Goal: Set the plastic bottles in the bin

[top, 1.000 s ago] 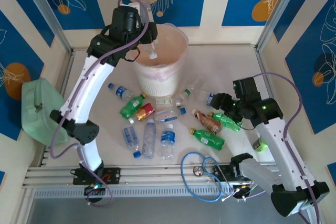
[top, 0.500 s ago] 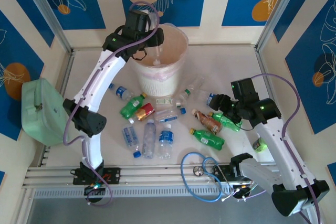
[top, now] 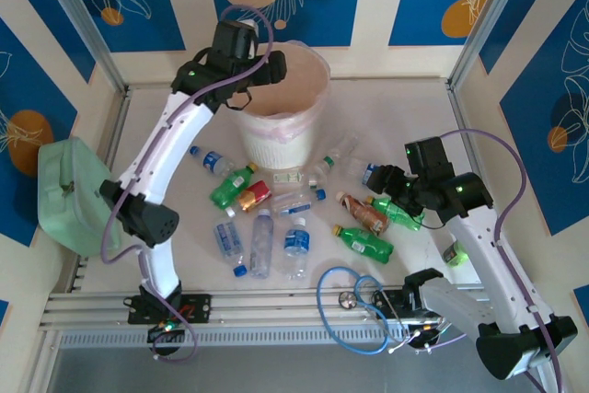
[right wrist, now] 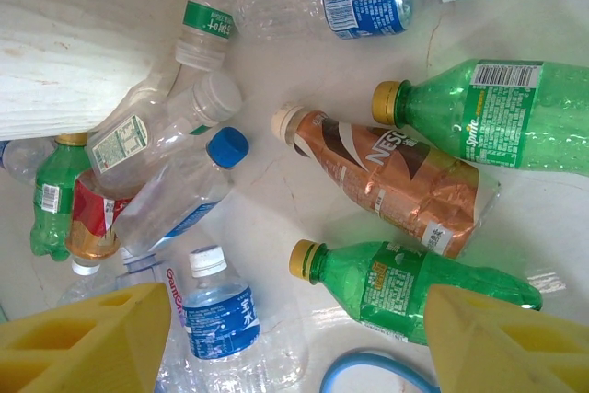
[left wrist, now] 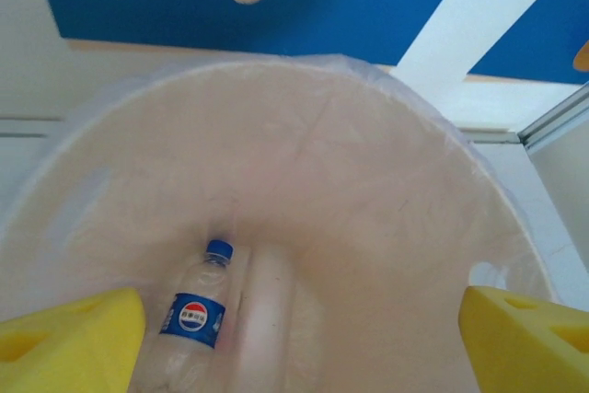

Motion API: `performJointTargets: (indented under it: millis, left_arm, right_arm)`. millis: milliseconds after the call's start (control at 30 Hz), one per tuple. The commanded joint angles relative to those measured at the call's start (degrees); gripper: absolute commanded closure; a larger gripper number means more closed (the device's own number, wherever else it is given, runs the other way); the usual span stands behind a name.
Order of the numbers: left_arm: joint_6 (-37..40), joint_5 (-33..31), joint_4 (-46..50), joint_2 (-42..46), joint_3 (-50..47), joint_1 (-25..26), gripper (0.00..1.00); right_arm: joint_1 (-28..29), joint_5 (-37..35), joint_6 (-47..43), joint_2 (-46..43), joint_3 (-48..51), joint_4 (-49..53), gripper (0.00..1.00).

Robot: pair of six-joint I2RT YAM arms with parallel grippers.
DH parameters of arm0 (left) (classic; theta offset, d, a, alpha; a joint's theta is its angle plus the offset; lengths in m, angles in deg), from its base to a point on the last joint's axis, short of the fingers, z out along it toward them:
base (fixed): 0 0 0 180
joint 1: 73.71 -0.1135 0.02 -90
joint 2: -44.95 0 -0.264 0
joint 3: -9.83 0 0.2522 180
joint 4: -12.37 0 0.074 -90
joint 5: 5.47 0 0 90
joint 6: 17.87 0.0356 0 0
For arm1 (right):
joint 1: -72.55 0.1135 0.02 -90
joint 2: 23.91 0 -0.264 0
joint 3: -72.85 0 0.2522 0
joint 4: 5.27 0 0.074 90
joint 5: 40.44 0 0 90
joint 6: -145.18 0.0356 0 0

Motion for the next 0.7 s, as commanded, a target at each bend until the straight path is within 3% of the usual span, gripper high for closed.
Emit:
performJointTargets:
  millis: [0,133,333,600,667]
  left_arm:
    - [0.5,-5.2,2.4,10.0,-1.2,0.0,0.11]
    - [-1.2,-10.0,7.3,19.4,-11.1,-0.2,0.1]
    - [-7.6,-11.9,11.2,35.9,-37.4,-2.4,0.08]
    - [-22.6,6.0,8.3,45.5,-67.4,-4.1,0.18]
    - [-24.4,6.2,8.7,46.2,-70.9,-2.7,0.18]
  right_arm:
    - [0.8,0.2,0.2,-0.9,-0.7,-0.9,0.26]
    - [2.1,0.0,0.0,-0.9,-1.0,-1.5,0.26]
    - [5.3,-1.8,0.2,-1.0,-0.7,-2.6,0.26]
    - [7.5,-3.1,0.8,-0.1,-0.5,-2.8,0.26]
    - [7.7,-3.6,1.0,-0.3,-0.3,-2.5,0.26]
